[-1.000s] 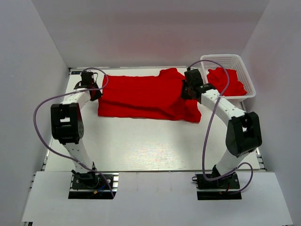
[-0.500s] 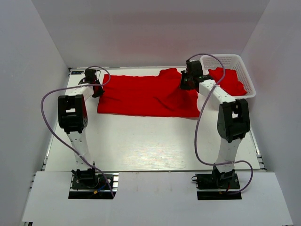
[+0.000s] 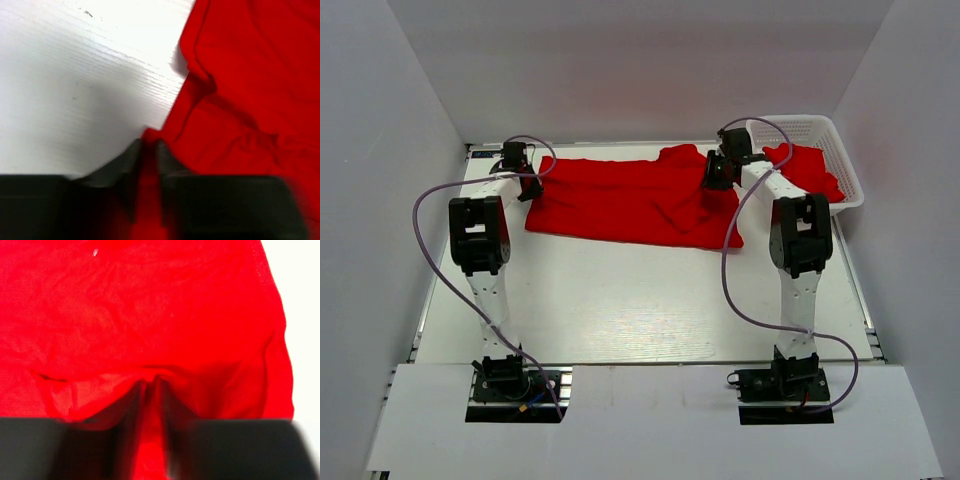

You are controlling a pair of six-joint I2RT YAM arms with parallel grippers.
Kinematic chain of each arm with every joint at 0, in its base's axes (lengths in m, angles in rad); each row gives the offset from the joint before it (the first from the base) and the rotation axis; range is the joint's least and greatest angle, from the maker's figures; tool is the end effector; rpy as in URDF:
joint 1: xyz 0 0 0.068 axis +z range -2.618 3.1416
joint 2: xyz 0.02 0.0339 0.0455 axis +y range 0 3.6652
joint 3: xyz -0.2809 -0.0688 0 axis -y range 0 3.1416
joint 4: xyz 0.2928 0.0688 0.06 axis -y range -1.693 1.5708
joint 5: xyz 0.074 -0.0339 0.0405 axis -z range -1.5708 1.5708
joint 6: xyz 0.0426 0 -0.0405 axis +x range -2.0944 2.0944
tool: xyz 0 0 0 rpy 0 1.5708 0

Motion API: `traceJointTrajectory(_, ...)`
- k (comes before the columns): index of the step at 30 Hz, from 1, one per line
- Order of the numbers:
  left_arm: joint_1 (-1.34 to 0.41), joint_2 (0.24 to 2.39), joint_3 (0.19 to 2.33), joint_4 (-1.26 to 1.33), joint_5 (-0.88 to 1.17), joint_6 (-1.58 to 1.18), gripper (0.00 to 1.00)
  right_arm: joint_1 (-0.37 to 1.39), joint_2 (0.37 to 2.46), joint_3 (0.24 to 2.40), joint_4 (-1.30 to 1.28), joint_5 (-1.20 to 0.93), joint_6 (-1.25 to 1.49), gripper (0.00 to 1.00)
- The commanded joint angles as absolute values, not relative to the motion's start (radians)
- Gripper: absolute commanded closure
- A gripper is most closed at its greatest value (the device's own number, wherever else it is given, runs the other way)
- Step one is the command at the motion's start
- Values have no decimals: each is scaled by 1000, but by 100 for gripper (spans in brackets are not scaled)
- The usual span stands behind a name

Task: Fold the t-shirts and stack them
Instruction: Fold the flattened tshirt in 1/3 of the way

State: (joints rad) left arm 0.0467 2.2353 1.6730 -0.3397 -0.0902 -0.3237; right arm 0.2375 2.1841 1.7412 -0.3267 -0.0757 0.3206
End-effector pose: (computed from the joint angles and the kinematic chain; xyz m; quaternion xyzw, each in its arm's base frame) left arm 0.5443 0.0293 0.1379 -0.1883 0.9248 -0.0031 0.3306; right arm 0.5392 0.1338 0.1909 0.0235 0.9200 0.1408 0.3650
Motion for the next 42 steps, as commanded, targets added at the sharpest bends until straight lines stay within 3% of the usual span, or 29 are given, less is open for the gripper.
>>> traceJointTrajectory(1, 52, 2220, 1691, -345, -94, -316, 63, 227, 2197, 1828, -370, -107, 270, 62)
traceJointTrajectory(2, 52, 2209, 1681, -345, -94, -316, 49, 227, 2186, 1832, -373, -109, 262, 47)
traceJointTrajectory(6, 52, 2162, 1700, -360, -84, -287, 36, 235, 2109, 1829, -419, -127, 226, 21)
traceJointTrajectory(11, 43, 2018, 1657, -413, -94, -276, 30, 248, 1973, 1726, -436, -164, 201, 20)
traceJointTrajectory(15, 43, 1849, 1444, -375, -72, -267, 27, 259, 1853, 1497, -417, -158, 216, 18)
traceJointTrajectory(20, 34, 1717, 1243, -330, -27, -232, 33, 261, 1732, 1275, -345, -125, 233, 29)
traceJointTrajectory(22, 23, 1704, 1214, -307, 15, -222, 57, 258, 1733, 1232, -342, -110, 242, 41)
traceJointTrajectory(25, 12, 1704, 1178, -241, 54, -204, 79, 256, 1744, 1189, -308, -81, 249, 53)
traceJointTrajectory(26, 12, 1732, 1178, -229, 67, -192, 83, 253, 1749, 1186, -301, -75, 252, 66)
traceJointTrajectory(28, 3, 1762, 1193, -209, 67, -183, 94, 253, 1764, 1199, -296, -52, 247, 72)
traceJointTrajectory(29, 3, 1779, 1218, -209, 67, -183, 96, 256, 1775, 1204, -296, -48, 247, 80)
traceJointTrajectory(36, -6, 1891, 1241, -199, 69, -183, 100, 255, 1832, 1198, -287, -6, 233, 100)
traceJointTrajectory(42, -15, 1956, 1232, -259, 8, -193, 100, 253, 1873, 1181, -305, 24, 238, 100)
